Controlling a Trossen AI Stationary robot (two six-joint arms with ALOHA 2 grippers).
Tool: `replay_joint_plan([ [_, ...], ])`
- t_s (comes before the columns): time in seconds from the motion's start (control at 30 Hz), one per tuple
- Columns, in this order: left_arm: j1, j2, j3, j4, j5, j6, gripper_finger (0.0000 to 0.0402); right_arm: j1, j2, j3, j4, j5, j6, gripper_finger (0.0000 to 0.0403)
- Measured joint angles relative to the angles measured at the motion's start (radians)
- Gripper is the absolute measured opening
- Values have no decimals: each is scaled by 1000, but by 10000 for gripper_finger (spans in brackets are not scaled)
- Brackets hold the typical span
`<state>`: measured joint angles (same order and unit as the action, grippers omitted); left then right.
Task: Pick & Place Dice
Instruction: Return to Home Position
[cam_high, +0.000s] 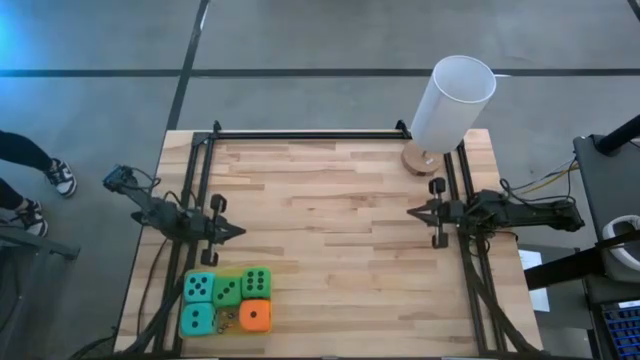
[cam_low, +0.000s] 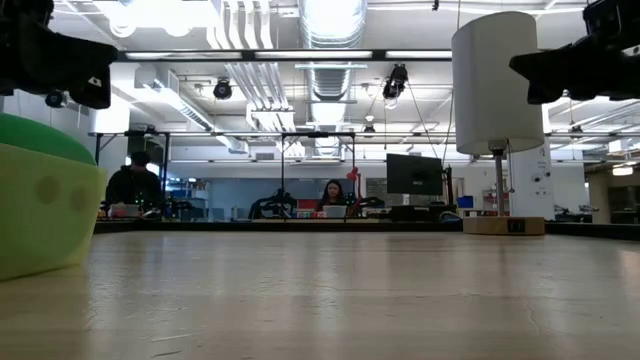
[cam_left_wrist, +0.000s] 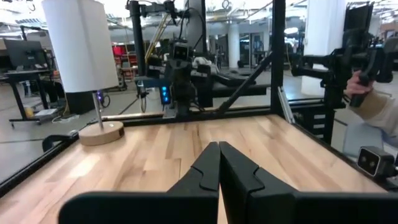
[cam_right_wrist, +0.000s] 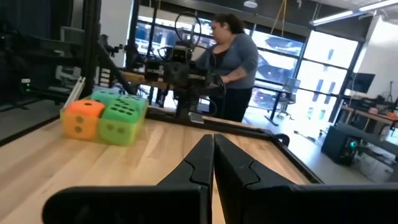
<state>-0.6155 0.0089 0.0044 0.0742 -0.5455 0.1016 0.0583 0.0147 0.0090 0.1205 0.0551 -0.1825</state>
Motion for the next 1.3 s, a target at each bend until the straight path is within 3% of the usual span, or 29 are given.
replay_joint_plan([
  [0.27,1,0,0,2,-10,63,7,0,0,0,-12,25,-53,8],
  [0.67,1,0,0,1,-12,-3,10,0,0,0,-12,27,-184,8],
  [1.3,1,0,-1,0,-12,-3,12,0,1,0,-12,24,-185,8],
])
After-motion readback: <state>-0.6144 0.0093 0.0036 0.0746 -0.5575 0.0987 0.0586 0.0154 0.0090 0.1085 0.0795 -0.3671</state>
